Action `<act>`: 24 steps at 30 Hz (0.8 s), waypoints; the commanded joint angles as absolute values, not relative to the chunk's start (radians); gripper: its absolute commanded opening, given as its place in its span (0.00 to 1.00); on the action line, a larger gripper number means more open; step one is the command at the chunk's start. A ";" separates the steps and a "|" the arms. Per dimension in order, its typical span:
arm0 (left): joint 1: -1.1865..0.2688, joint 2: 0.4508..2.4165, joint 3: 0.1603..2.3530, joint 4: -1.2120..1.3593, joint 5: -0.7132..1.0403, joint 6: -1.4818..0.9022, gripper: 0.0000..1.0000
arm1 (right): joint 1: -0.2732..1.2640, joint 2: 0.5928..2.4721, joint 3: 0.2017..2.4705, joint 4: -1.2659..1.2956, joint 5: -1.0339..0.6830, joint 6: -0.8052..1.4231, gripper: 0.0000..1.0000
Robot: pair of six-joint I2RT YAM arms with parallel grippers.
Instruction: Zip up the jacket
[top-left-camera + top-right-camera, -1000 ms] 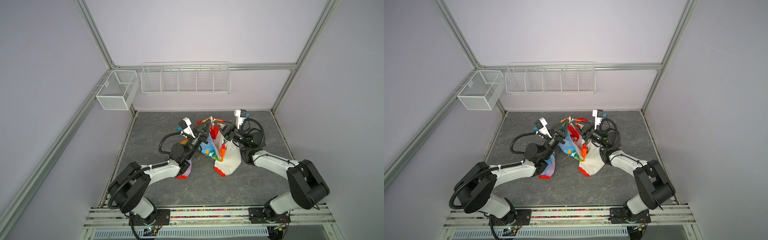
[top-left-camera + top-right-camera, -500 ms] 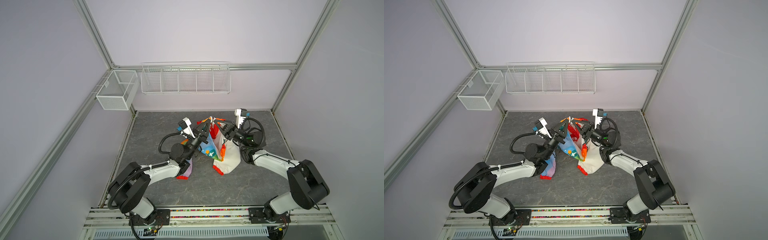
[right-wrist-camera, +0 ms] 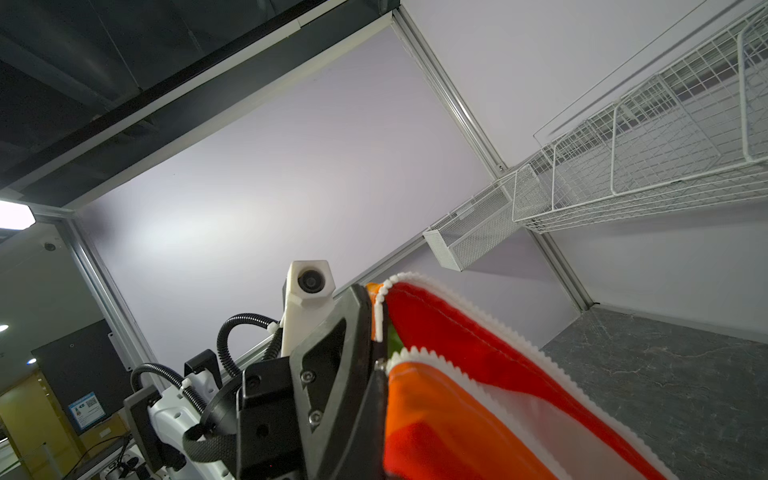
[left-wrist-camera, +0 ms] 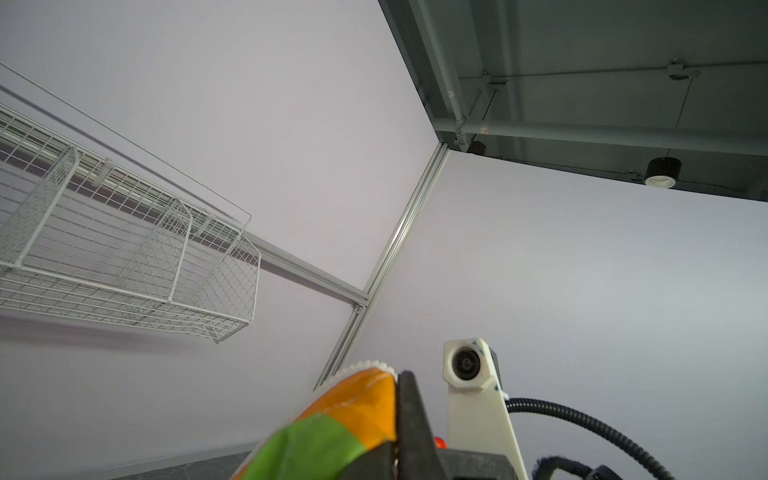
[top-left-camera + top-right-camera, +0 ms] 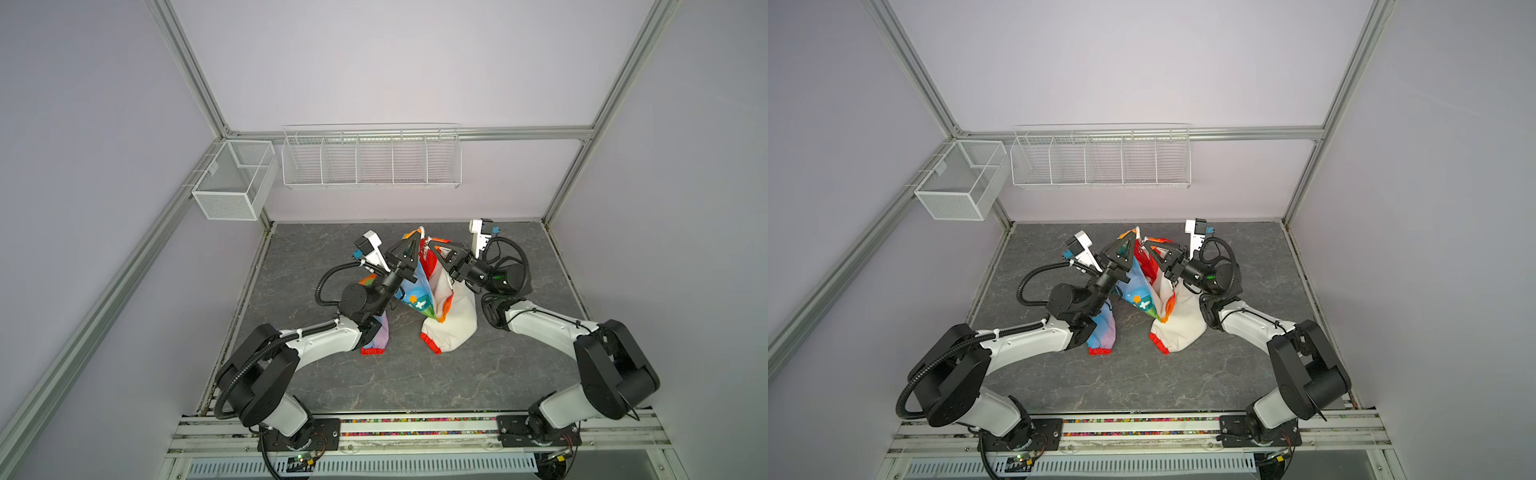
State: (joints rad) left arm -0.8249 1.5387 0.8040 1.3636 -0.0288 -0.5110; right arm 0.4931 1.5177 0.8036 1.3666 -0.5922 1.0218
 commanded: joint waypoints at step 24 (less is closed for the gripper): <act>-0.822 1.557 0.806 1.416 0.012 -0.548 0.00 | 0.504 1.493 0.822 1.431 -0.578 1.037 0.06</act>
State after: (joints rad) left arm -0.8249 1.5581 0.8043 1.3636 -0.0071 -0.5415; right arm 0.4992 1.5158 0.8040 1.3666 -0.5915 1.0222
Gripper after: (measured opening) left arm 0.047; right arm 0.063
